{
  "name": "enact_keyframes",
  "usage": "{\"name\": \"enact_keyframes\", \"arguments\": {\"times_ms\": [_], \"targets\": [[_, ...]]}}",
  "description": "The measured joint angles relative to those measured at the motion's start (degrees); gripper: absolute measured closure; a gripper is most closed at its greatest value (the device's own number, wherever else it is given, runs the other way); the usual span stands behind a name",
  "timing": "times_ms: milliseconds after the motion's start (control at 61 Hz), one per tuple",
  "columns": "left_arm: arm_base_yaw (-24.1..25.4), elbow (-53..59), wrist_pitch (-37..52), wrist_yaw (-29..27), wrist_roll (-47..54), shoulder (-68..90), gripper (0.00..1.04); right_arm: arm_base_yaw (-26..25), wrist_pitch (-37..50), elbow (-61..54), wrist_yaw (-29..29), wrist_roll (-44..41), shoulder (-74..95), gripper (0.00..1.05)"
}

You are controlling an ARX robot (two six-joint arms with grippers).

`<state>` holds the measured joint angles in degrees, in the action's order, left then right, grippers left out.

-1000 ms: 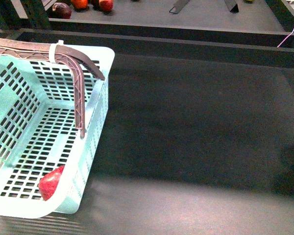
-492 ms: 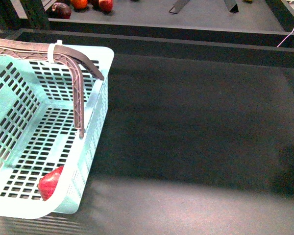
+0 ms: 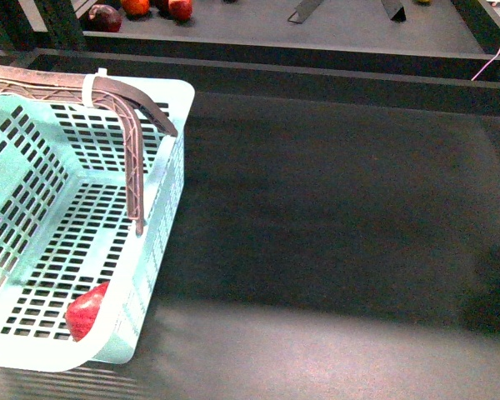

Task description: Pick apple with right arm and hold basket with left

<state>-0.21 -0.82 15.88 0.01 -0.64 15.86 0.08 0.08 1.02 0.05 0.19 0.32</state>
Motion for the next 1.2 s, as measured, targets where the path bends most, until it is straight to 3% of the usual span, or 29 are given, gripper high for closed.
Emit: {"name": "enact_keyframes", "arguments": {"times_ms": [295, 410, 984, 1197], "targets": [[0.0, 0.0, -5.6, 0.0, 0.0, -5.6, 1.01, 0.0, 0.0, 0.0, 0.0, 0.0, 0.0, 0.09], [0.0, 0.0, -15.3, 0.0, 0.0, -14.1, 1.01, 0.0, 0.0, 0.0, 0.0, 0.0, 0.0, 0.09], [0.0, 0.0, -15.8, 0.0, 0.0, -15.5, 1.01, 0.0, 0.0, 0.0, 0.0, 0.0, 0.0, 0.09], [0.0, 0.0, -15.8, 0.0, 0.0, -15.5, 0.63, 0.0, 0.0, 0.0, 0.0, 0.0, 0.0, 0.09]]}}
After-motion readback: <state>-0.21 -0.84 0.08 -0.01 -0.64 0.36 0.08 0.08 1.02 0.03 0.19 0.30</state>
